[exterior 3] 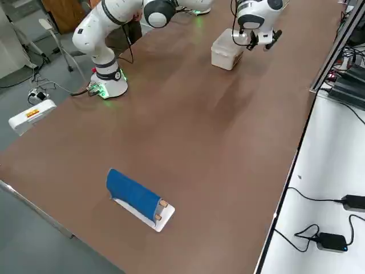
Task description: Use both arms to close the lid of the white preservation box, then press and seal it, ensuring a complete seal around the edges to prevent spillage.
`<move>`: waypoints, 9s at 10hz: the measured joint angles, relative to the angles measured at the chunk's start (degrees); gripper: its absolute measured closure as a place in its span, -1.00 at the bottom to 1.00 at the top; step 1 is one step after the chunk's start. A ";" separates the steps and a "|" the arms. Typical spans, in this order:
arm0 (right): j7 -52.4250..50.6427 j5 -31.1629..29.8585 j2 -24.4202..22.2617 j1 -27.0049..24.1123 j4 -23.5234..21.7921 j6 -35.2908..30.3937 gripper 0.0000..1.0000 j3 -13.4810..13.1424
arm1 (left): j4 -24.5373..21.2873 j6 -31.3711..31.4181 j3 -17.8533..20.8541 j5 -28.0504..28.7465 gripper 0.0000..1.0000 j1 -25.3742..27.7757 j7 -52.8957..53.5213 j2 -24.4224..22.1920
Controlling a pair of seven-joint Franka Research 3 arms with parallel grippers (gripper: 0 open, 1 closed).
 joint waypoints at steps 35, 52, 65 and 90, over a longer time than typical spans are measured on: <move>6.75 -2.72 2.08 2.52 -1.02 0.29 0.98 1.00 | -0.11 0.03 -0.04 0.00 0.98 0.01 -0.02 -0.07; 9.90 -3.79 1.97 2.00 -1.67 -0.19 0.98 2.32 | -0.41 -0.03 -0.21 -0.01 0.98 0.12 -0.07 -0.47; -3.00 -3.60 -17.66 -7.77 -2.99 -13.09 0.19 -7.57 | 10.57 -24.06 -0.19 0.00 -0.08 15.18 17.40 -13.54; -36.98 -16.78 -52.75 -21.70 -26.90 -20.76 -1.00 -21.85 | 12.71 -36.23 20.89 -9.73 -1.00 15.75 87.79 -27.83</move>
